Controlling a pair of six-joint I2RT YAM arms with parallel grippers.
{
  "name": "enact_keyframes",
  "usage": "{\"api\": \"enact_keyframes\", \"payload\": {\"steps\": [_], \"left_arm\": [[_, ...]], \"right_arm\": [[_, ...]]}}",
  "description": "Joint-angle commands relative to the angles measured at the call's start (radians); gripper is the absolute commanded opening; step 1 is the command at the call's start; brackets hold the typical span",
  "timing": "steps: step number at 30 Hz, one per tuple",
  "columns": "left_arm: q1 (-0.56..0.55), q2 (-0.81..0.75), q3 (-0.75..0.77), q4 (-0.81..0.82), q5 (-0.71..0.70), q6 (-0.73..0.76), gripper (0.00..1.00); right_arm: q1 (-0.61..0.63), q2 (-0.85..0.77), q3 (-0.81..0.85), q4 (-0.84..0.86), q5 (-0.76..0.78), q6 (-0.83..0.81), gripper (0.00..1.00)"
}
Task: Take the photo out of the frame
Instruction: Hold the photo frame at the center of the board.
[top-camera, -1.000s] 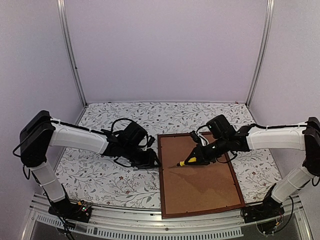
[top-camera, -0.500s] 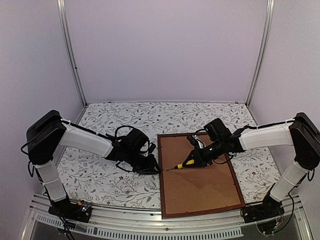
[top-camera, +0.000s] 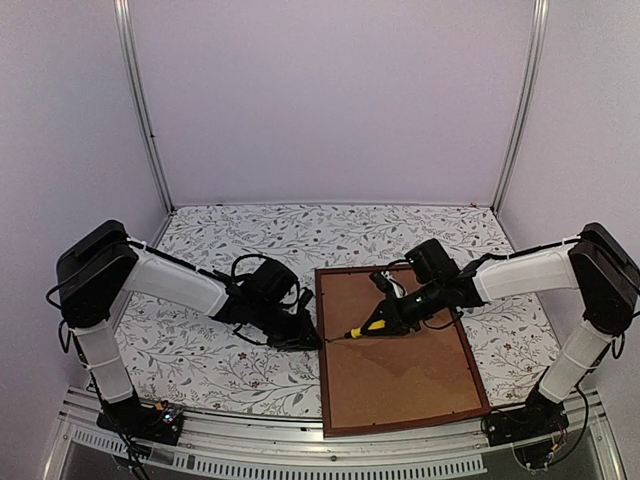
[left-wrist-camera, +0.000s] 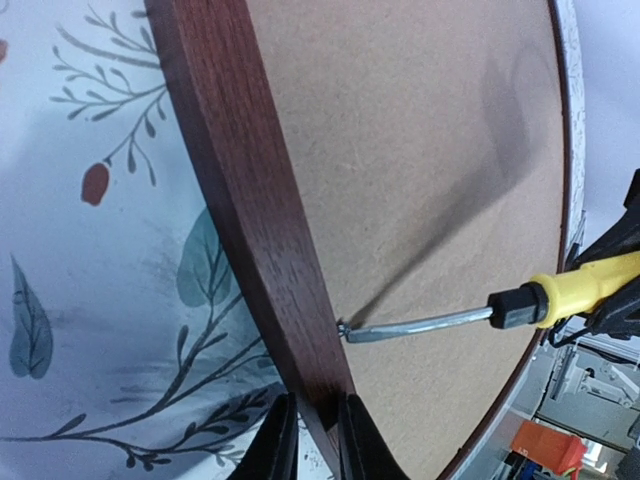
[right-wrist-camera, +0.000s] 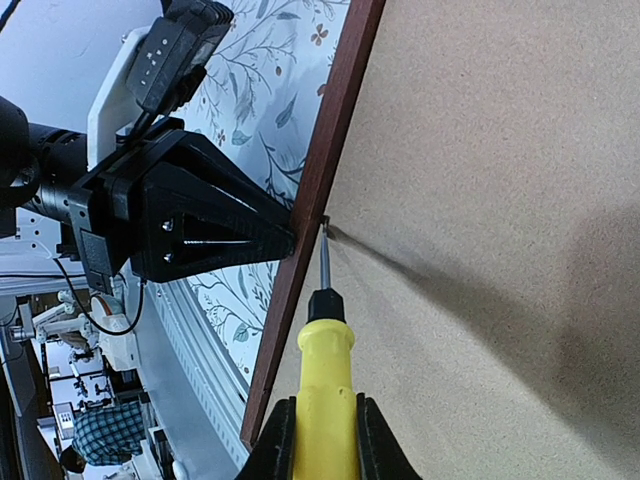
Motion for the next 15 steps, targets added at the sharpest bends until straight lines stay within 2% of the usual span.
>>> {"api": "enact_keyframes", "payload": {"steps": [1,15], "left_arm": [[0.012,0.034,-0.001,0.006,0.002,-0.003,0.16],[0.007,0.076,0.034,-0.019,0.013,0.008,0.06]], "right_arm": [[-0.006,0.031,-0.025,0.023,0.001,0.006,0.00],[-0.006,0.061,-0.039,0.056,-0.024,0.021,0.00]]}}
